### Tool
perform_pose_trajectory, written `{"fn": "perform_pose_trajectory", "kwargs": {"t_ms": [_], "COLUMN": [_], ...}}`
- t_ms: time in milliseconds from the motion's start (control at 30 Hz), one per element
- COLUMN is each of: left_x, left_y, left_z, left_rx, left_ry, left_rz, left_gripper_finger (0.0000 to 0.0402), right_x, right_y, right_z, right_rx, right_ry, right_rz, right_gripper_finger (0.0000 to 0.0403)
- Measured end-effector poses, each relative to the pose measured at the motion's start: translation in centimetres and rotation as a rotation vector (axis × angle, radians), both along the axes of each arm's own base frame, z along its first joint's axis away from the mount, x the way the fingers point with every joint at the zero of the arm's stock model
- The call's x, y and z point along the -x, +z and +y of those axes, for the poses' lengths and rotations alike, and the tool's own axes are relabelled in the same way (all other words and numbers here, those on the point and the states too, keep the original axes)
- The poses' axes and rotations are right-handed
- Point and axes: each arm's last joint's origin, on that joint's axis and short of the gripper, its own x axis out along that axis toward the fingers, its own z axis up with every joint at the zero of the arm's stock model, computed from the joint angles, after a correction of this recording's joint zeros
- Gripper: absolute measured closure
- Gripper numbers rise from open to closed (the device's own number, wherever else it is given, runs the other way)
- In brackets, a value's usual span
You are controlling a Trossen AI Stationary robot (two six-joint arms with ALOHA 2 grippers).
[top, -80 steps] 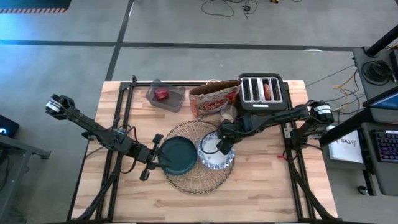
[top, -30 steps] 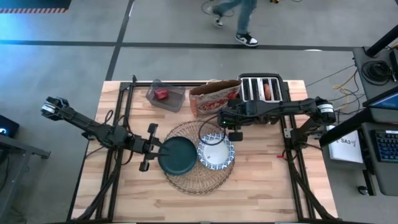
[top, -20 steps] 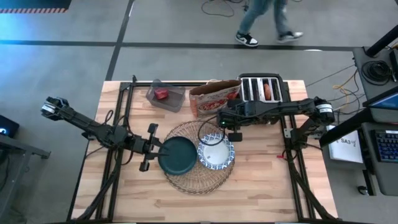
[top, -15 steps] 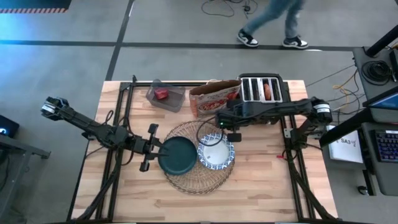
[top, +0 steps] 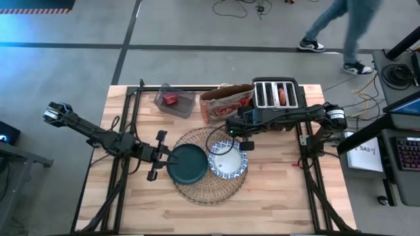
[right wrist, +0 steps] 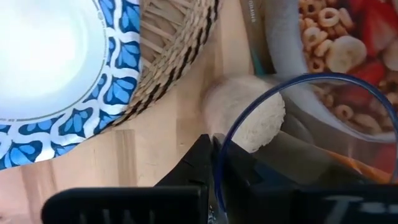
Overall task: Arrange a breakfast setting
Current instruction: Put the transparent cup on the brown table mat
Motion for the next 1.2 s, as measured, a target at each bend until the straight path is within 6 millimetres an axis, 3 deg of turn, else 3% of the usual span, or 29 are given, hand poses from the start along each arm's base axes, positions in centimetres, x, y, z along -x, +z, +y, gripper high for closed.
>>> {"fn": "perform_pose_trajectory", "kwargs": {"t_ms": [633, 733, 1000, 1200], "left_x": [0.1, 0.1, -0.3, -0.4], "left_y": [1.1, 1.6, 3.3, 4.1], "left_z": [0.1, 0.0, -0.1, -0.2], "left_rx": [-0.003, -0.018, -0.055, -0.074], "left_ry": [0.000, 0.001, 0.009, 0.010], "left_rz": [-0.008, 0.017, 0.131, 0.144], "left_gripper_finger": [0.0335, 0.0335, 0.0335, 0.0335], "right_x": [-1.9, -2.8, -4.0, -3.9], "right_y": [4.2, 3.9, 1.1, 1.4], "right_z": [0.3, 0.3, 0.3, 1.0], "right_rx": [-0.104, -0.113, -0.150, -0.243], "right_ry": [0.091, 0.099, 0.109, 0.129], "right_rz": [-0.208, -0.250, -0.158, -0.169], "right_gripper_finger": [0.0394, 0.0394, 0.0394, 0.0394]}}
